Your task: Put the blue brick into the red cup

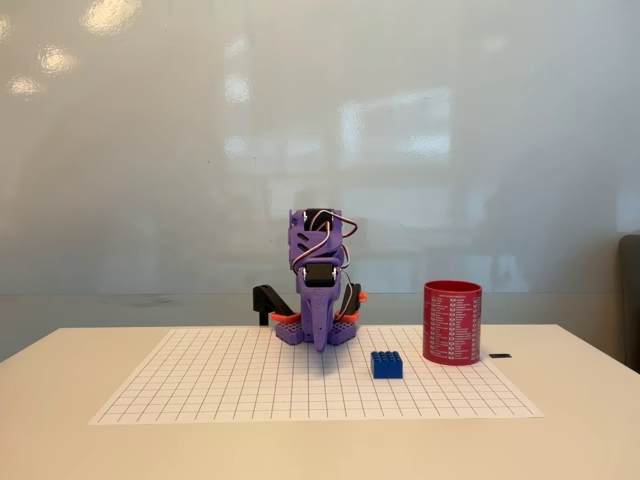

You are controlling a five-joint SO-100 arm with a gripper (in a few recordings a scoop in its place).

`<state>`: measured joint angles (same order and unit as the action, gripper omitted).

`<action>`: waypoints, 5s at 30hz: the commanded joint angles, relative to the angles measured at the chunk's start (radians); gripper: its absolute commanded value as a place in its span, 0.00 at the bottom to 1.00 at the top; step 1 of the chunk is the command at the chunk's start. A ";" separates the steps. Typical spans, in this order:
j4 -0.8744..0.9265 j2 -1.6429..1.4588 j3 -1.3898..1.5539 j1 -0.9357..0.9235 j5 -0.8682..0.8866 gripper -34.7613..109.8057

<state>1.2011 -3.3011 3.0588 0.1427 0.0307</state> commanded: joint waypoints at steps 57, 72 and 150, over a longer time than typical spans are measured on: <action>-0.003 0.000 -0.034 0.005 0.058 0.24; -0.003 0.000 -0.034 0.005 0.058 0.24; 0.094 1.442 -1.005 0.632 -0.497 0.49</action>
<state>1.2993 -1.8162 2.0954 0.7731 -0.5507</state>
